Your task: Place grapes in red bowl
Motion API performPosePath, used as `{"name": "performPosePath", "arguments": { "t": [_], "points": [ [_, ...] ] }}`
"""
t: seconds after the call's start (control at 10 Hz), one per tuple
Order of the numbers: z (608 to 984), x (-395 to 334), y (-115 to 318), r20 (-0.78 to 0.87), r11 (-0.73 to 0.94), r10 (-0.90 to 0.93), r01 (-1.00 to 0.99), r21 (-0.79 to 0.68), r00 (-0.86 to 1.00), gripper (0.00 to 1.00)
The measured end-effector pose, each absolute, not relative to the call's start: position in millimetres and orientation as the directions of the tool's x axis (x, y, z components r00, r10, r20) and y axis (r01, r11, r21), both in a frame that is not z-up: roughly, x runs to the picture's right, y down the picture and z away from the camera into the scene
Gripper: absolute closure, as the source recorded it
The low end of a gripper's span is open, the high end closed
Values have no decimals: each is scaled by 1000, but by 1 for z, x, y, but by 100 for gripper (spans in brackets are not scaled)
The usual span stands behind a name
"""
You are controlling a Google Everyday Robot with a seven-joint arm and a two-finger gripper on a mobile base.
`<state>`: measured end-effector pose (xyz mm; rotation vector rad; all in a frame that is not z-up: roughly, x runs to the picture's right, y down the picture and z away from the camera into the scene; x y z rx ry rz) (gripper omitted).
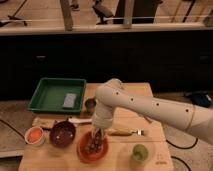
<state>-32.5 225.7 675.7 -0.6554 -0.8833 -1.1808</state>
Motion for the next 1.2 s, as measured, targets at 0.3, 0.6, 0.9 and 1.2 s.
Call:
{"name": "performPosePath", "arguments": {
  "t": [0.3, 0.6, 0.9, 1.2],
  "points": [
    [676, -32, 226, 856, 264, -502, 964, 20, 120, 97],
    [676, -32, 226, 857, 264, -502, 964, 22, 118, 80],
    [676, -32, 225, 858, 262, -500, 965, 22, 116, 50],
    [677, -32, 225, 860, 259, -498, 966, 22, 114, 22]
  ]
}}
